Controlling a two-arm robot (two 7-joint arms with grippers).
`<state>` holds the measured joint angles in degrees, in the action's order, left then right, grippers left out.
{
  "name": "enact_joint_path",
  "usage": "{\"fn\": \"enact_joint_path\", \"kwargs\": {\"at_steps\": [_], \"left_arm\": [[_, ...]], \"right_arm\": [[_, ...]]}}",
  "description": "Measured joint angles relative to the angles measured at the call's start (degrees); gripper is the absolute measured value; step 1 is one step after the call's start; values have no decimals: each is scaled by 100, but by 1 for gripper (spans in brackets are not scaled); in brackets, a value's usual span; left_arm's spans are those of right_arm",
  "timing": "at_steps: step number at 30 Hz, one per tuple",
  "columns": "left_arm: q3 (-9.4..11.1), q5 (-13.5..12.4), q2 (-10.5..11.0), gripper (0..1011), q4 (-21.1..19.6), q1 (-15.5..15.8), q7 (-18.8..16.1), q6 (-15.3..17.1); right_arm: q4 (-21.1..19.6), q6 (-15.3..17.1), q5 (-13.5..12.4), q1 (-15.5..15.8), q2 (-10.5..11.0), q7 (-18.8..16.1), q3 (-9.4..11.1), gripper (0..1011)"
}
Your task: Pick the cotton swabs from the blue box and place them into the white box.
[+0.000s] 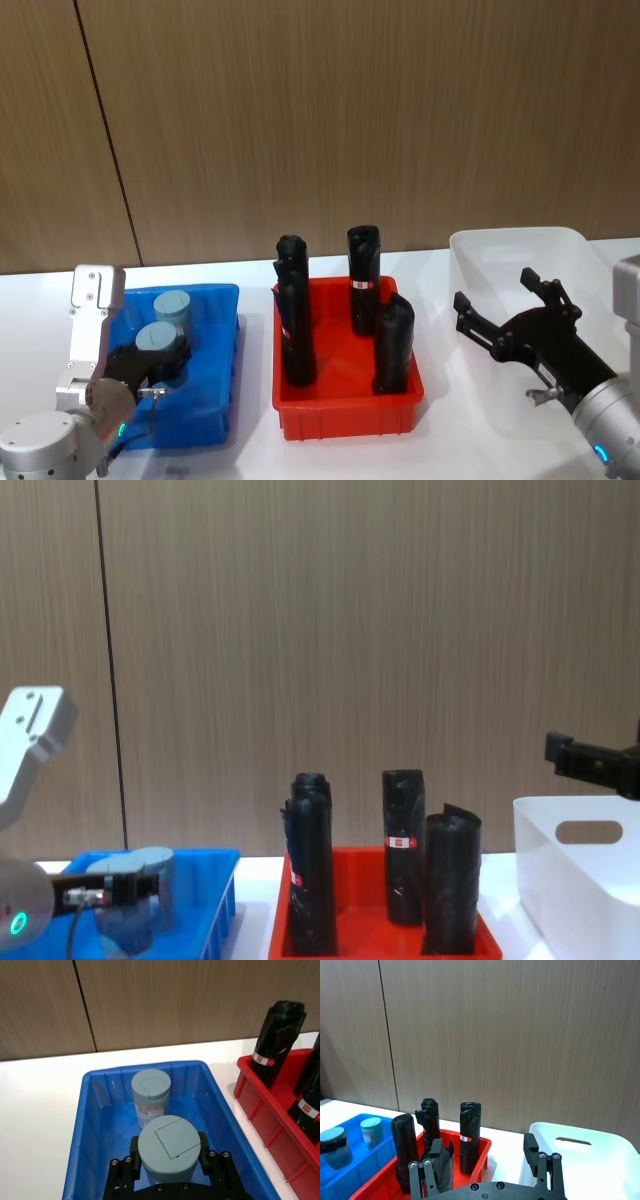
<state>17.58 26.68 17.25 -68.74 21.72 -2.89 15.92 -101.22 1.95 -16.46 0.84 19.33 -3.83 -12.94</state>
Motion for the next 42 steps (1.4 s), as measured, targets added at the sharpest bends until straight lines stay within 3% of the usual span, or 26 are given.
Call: {"fn": "enact_joint_path", "kwargs": {"at_steps": [8, 16, 28, 42], "left_arm": [[-38, -191, 107, 660, -352, -94, 287, -245], [-112, -396, 269, 659, -807, -142, 800, -372], [-209, -474, 462, 660, -1217, -104, 1824, -462], [-218, -477, 549, 660, -1304, 65, 3080, -464]], "right_arm": [[-1, 0, 0, 0, 0, 0, 0, 1002], [0, 0, 0, 0, 0, 0, 0, 1002], [0, 0, 0, 0, 0, 0, 0, 1002], [0, 0, 0, 0, 0, 0, 0, 1002]]}}
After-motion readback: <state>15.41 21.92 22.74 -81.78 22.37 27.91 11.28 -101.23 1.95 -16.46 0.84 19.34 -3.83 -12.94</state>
